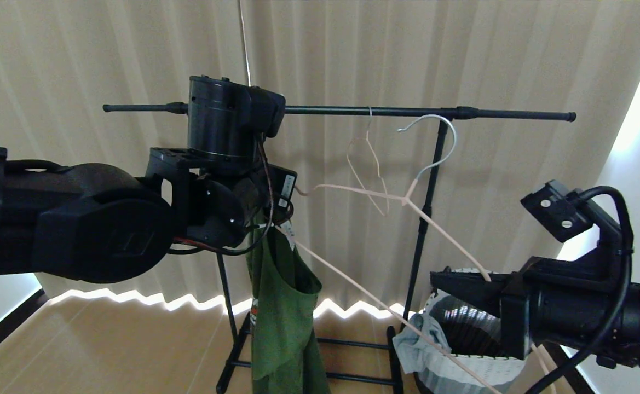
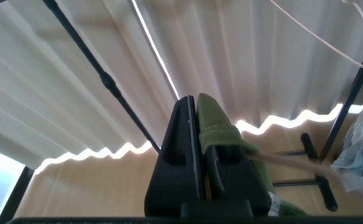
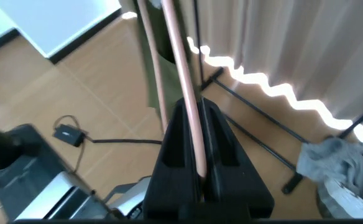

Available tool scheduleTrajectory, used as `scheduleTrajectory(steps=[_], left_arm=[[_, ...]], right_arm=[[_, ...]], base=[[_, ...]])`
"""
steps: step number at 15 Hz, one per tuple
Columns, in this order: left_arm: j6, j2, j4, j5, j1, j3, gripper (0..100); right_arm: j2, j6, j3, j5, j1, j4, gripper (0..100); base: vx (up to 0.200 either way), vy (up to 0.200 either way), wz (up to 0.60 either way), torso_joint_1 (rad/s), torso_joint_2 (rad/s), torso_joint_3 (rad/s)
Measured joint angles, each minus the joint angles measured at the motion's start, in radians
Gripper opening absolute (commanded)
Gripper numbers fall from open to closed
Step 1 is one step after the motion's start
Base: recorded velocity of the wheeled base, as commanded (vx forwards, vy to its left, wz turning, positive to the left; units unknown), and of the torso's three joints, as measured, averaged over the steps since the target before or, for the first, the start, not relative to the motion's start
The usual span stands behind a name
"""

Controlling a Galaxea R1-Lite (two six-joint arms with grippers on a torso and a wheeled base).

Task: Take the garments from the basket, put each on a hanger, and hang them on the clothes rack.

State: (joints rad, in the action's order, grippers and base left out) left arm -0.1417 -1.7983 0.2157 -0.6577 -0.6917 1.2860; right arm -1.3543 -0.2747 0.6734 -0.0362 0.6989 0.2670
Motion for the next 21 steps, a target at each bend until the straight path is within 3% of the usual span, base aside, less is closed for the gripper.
scheduleTrajectory(steps=[13, 17, 21], left_arm=[[0.022, 0.068, 0.002, 0.022, -0.049, -0.037, 0], [0.022, 0.106, 0.0, 0.152, -0.075, -0.043, 0], [0.023, 0.122, 0.0, 0.215, -0.117, -0.045, 0]], right_arm=[[-0.308, -0.052, 0.178, 0.036, 0.004, 0.11, 0], [-0.345, -0.052, 0.213, 0.036, 0.005, 0.11, 0], [-0.363, -0.052, 0.222, 0.037, 0.005, 0.111, 0]], base=[[0.0, 0.0, 0.0, 0.0, 0.0, 0.0], [0.0, 0.0, 0.0, 0.0, 0.0, 0.0], [0.0, 0.0, 0.0, 0.0, 0.0, 0.0]])
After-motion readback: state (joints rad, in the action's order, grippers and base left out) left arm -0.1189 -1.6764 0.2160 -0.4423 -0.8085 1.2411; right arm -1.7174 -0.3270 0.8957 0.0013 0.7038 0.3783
